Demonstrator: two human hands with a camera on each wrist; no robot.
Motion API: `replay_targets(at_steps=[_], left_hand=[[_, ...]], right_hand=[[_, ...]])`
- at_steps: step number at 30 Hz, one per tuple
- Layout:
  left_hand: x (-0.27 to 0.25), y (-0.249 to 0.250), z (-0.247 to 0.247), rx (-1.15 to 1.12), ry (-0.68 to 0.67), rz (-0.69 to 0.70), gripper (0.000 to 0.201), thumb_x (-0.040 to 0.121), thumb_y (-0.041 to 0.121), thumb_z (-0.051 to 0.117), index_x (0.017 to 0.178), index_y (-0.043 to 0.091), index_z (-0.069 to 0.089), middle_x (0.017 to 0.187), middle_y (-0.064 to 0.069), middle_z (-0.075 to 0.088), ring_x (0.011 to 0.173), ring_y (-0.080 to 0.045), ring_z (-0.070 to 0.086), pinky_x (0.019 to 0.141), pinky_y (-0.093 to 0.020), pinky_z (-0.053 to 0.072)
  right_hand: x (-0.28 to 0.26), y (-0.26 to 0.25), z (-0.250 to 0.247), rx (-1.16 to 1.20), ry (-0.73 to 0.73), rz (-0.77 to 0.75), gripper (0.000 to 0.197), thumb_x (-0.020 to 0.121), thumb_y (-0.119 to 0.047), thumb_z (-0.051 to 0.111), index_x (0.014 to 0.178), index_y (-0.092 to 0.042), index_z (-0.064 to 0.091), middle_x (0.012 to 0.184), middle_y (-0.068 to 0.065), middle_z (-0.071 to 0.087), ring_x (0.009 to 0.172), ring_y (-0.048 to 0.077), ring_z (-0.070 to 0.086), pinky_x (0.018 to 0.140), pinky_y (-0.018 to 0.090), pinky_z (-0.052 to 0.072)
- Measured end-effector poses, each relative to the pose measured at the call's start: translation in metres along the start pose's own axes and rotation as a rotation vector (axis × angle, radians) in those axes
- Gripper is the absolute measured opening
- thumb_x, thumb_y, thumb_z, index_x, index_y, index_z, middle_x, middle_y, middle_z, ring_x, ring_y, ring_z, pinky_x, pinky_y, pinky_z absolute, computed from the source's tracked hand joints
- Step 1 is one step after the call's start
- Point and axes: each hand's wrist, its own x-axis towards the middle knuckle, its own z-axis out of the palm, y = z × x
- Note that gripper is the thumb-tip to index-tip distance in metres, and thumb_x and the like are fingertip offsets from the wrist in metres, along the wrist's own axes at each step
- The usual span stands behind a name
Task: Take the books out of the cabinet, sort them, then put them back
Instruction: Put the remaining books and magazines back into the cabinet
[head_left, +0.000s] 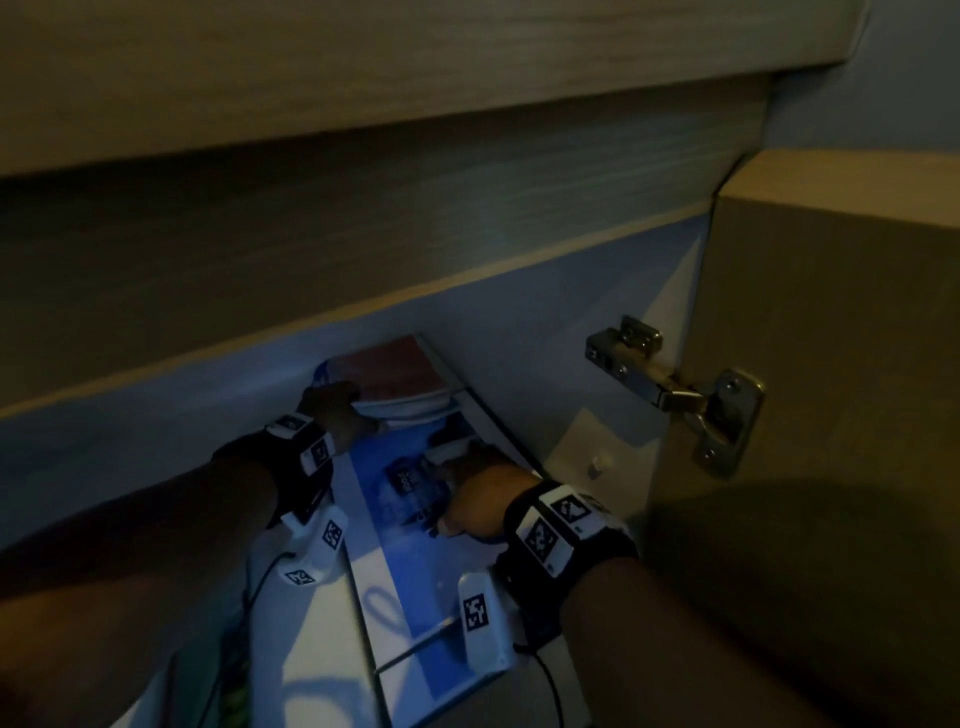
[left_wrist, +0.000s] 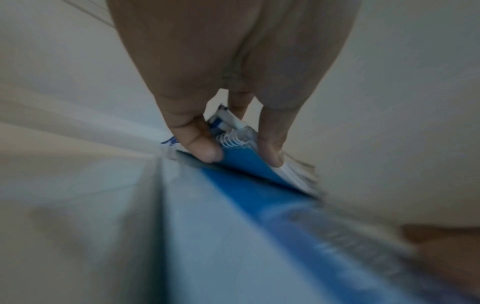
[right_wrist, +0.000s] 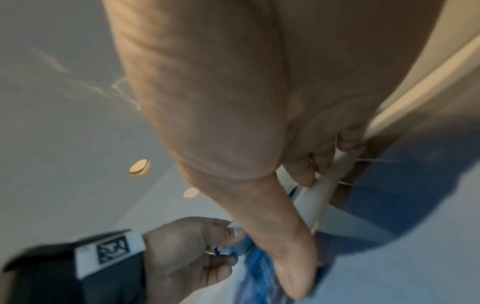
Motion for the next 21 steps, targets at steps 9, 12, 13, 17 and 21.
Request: replay_targets(at_steps=[9,12,13,17,21], left_hand=[[-0.024,-0.029,0.032,0.031,0.0,0.026,0.115,0.076,0.037,0.084,0.159,0.025,0.006,0.163,-0.018,0.015,0.143,-0.038,0.031,0.112,-0.052,0.037],[-0.028,-0.032,0.03,0.034,-0.074,0.024,0.127,0.073,0.045,0.084,0.159,0.024,-0.007,0.167,-0.01,0.003,0.15,-0.032,0.019,0.118,-0.046,0.029],[-0.031,-0.03,0.028,0.055,-0.069,0.01,0.13,0.071,0.047,0.085,0.159,0.023,-0.008,0.167,-0.008,0.002,0.151,-0.031,0.017,0.119,-0.042,0.027],[-0.055,-0.028,0.031,0.07,-0.049,0.004,0.135,0.063,0.049,0.089,0.159,0.026,-0.003,0.166,-0.007,0.009,0.149,-0.032,0.021,0.118,-0.044,0.028],[-0.077,-0.036,0.036,-0.002,-0.039,-0.001,0.117,0.065,0.041,0.091,0.156,0.036,0.018,0.158,-0.014,0.029,0.133,-0.037,0.043,0.096,-0.04,0.045]], right_hand=[[-0.103,-0.008,0.009,0.334,0.226,-0.093,0.044,0.092,-0.04,0.07,0.131,-0.021,0.064,0.133,0.01,0.056,0.125,0.031,0.055,0.106,0.039,0.046],[-0.121,-0.005,0.034,0.124,0.23,-0.141,0.052,0.084,-0.053,0.058,0.129,-0.028,0.067,0.137,0.002,0.057,0.128,0.029,0.049,0.108,0.039,0.042],[-0.124,-0.004,0.038,0.088,0.268,-0.148,0.055,0.08,-0.054,0.055,0.128,-0.03,0.068,0.136,0.001,0.057,0.128,0.029,0.05,0.108,0.04,0.042],[-0.133,0.003,0.055,-0.005,0.28,-0.147,0.069,0.073,-0.063,0.042,0.134,-0.037,0.061,0.146,-0.002,0.047,0.141,0.027,0.04,0.12,0.053,0.023],[-0.154,0.008,0.071,-0.033,0.228,-0.252,0.086,0.07,-0.078,0.033,0.147,-0.044,0.046,0.17,0.0,0.022,0.159,0.027,0.01,0.12,0.069,-0.001]])
